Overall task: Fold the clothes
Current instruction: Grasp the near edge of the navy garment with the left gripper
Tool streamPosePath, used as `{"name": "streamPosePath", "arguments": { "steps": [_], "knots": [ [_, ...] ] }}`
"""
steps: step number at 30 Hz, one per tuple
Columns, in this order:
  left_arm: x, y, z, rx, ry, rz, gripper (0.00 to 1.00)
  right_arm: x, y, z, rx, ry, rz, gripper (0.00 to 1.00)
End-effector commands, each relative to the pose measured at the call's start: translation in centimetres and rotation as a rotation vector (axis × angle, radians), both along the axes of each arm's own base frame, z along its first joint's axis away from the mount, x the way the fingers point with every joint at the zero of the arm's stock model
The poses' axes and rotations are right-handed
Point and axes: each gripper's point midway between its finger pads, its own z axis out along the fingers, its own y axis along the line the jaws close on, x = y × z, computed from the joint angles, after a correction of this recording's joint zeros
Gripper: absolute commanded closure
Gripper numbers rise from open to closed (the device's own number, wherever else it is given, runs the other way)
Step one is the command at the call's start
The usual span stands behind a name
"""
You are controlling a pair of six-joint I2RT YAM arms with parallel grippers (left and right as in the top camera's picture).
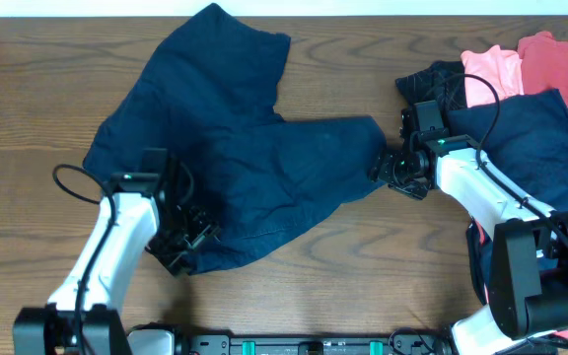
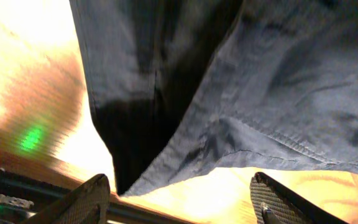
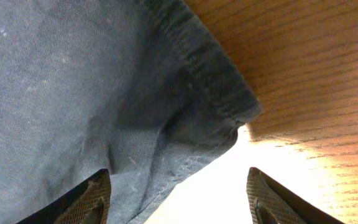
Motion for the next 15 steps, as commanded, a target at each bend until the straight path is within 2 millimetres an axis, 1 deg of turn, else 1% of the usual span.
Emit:
{"name": "streamPosePath", "arguments": {
  "steps": [1,5,9,11,15],
  "knots": [
    [-1.2,-0.2,0.2,0.051,0.012,0.112,0.27,0.3,-0.1,0.7,-0.004,-0.021,-0.024,0.31],
    [-2.8,0.7,-0.4,0.166,0.008,0.242,0.28,0.3,-0.1,0.7,-0.007,-0.019,-0.024,0.31],
    [-3.4,0.7,-1.4,0.188,-0.011,0.318,0.29,0.2,-0.1,0.7,-0.007,-0.018,-0.024,0.3],
    [-3.4,0.5,-2.4,0.183,-0.024,0.355,0.29,0.2,-0.2,0.7,-0.008,-0.014,-0.024,0.3],
    [-2.3,0.0,-4.5,0.15,-0.098,0.356,0.29,0.1,-0.2,0.7,-0.008,-0.012,-0.024,0.3]
  ]
}}
